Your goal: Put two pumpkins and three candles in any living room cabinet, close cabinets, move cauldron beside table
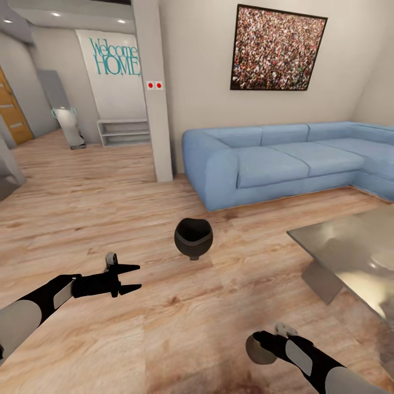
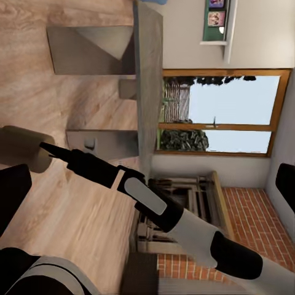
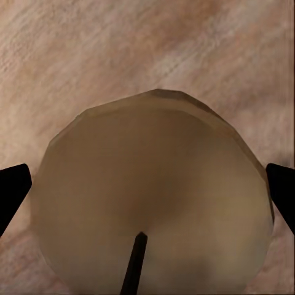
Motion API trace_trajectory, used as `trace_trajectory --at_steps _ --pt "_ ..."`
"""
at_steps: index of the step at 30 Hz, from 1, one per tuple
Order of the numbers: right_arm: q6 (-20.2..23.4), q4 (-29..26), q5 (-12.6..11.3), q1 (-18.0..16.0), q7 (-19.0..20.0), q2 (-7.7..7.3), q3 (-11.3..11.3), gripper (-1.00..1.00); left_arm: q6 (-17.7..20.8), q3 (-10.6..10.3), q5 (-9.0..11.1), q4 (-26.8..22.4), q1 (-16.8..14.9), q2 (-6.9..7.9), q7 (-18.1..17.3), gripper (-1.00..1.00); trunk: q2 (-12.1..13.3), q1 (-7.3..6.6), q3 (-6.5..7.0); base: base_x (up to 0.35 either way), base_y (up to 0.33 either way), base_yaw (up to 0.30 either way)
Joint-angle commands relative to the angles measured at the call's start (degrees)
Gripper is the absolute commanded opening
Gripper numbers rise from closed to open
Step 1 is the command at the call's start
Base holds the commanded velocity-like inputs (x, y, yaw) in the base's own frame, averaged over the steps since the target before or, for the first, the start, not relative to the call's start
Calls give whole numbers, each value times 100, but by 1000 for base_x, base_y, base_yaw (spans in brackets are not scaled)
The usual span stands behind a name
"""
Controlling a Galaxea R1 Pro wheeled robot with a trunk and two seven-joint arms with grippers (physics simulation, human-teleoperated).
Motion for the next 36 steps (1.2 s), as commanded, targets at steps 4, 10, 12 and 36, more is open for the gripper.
trace_trajectory --at_steps 4,10,12,36 --pt "17 -5 -16 -5 1 -3 21 -100 61 -34 34 -4 -3 6 -52 100 3 -12 84 -13 2 -278" --pt "17 -2 -10 -5 6 -3 23 -100 61 -34 -21 6 -3 6 -259 100 11 -28 216 -2 0 -278" --pt "17 -4 -9 -5 6 -3 22 -100 61 -34 -22 7 -3 6 -277 100 14 -33 260 -71 0 -278" --pt "43 20 -27 -5 -2 -3 28 -100 61 -34 -12 16 -3 14 -303 100 46 -95 641 -324 33 -184"
